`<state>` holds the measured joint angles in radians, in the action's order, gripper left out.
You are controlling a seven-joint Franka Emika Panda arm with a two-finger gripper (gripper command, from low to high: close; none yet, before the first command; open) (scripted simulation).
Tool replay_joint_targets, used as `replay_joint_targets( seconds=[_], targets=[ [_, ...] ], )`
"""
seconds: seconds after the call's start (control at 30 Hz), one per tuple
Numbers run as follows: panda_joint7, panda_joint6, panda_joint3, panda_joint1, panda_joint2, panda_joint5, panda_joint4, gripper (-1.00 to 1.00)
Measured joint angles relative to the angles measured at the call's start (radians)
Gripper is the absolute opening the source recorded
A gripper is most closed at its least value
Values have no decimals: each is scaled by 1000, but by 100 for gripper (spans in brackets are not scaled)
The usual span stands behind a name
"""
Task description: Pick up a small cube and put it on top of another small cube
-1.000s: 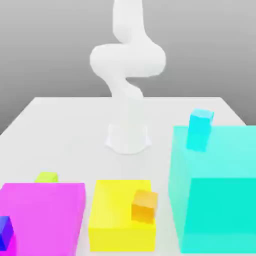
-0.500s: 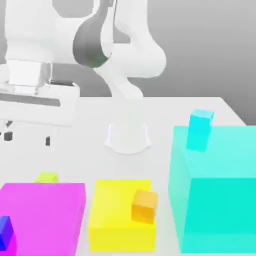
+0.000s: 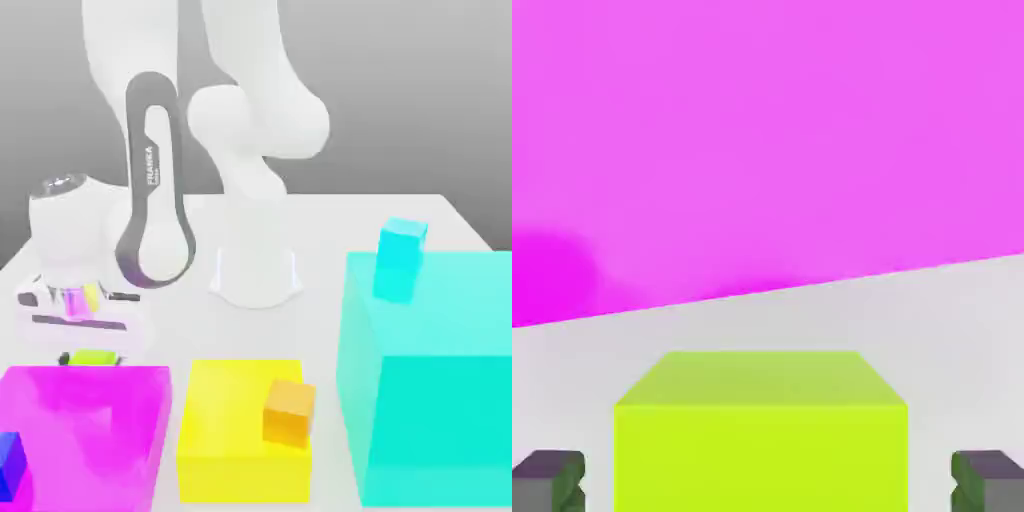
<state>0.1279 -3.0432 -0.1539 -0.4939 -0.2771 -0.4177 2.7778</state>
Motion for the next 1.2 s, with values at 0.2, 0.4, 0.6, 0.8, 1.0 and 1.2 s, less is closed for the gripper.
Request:
replay_joint_targets(
  seconds=[0.2,0.4,0.6,0.8,1.0,1.2],
  targets=[
    [-52,38,-63,47,49,68,14,-100],
    [-294,195,-187,104,235,367,34,-100],
    [-457,352,-170,145,185,352,-165,-100],
    [-630,508,-150,184,120,333,-382,-100],
    [-811,661,-129,234,61,325,-598,-100],
    [-852,592,-101,243,-72,277,-661,100]
  ],
)
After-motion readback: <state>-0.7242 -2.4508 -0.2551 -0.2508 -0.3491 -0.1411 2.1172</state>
